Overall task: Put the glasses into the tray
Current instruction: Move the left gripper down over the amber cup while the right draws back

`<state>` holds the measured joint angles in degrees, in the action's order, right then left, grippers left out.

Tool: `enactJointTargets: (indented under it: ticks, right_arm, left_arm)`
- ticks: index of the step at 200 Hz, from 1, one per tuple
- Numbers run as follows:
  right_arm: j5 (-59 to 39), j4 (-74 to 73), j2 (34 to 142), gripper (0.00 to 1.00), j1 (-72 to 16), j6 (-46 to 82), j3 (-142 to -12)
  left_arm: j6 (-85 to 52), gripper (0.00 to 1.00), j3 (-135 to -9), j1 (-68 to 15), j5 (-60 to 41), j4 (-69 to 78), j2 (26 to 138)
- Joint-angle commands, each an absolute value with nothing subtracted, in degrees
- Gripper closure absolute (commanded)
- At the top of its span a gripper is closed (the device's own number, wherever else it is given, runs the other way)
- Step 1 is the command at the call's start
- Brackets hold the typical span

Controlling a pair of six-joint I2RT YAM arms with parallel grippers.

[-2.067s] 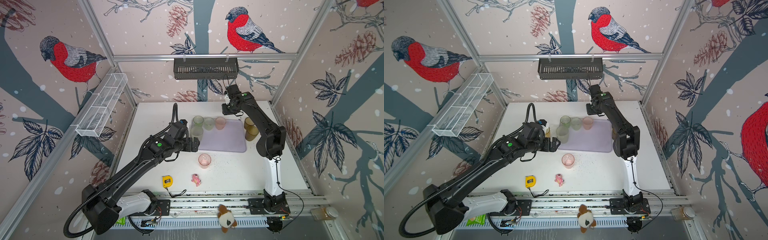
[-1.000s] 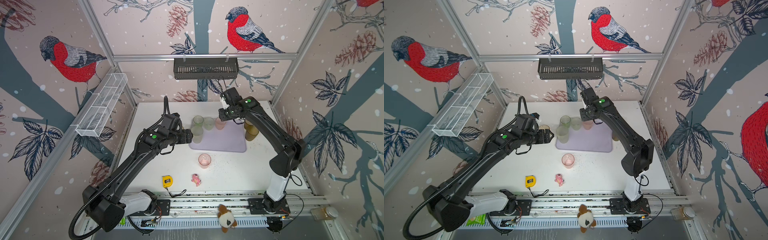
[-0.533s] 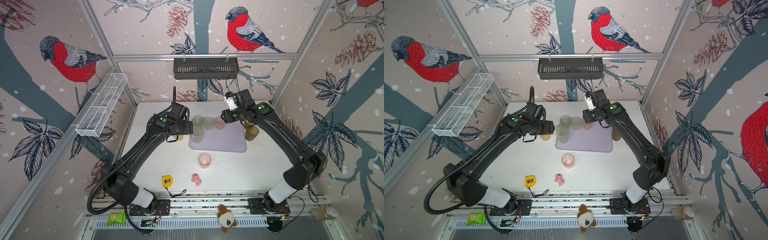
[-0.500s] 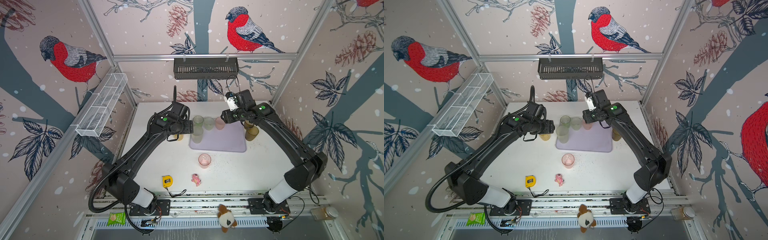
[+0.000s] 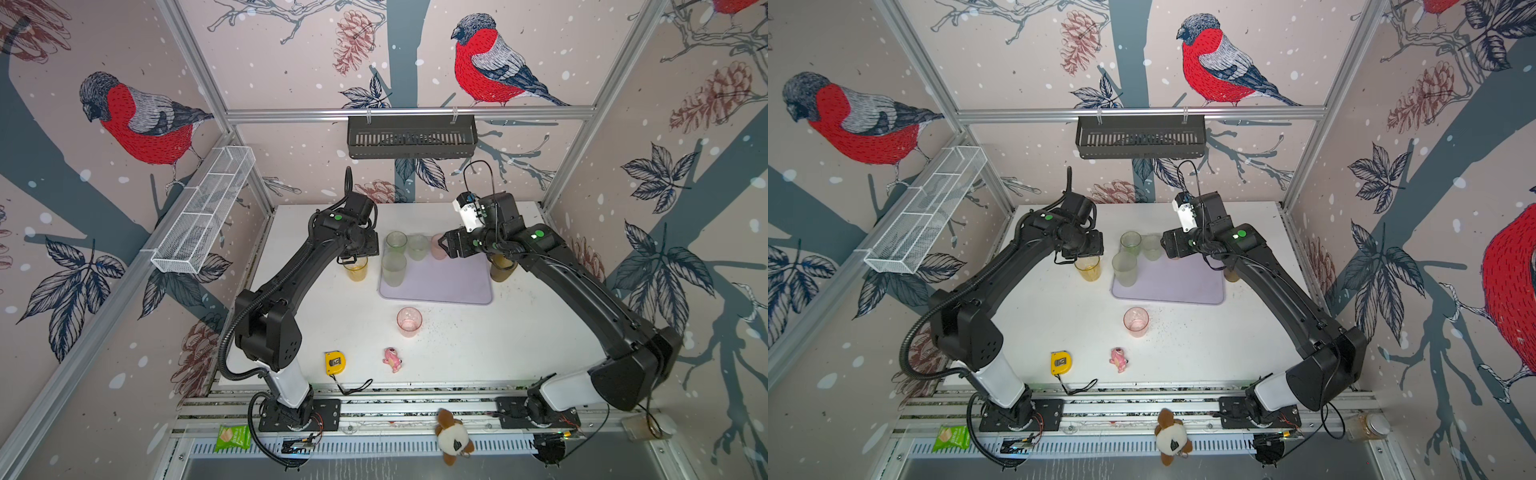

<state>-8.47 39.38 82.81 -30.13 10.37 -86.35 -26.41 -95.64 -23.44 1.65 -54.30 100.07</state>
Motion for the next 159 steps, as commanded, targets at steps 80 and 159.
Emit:
enactJointTargets:
  ticks: [80, 159]
  right_arm:
    - [-10.19, 33.63, 78.57, 0.04, -30.32, 6.62, -80.51]
    - [-11.36, 31.36, 76.64, 0.01, -30.15, 6.34, -76.66]
  left_arm:
    - [-23.17, 0.41, -101.25, -22.76, 3.69, -57.82, 108.43]
    - [-22.6, 0.45, -103.32, -22.68, 5.42, -58.16, 112.45]
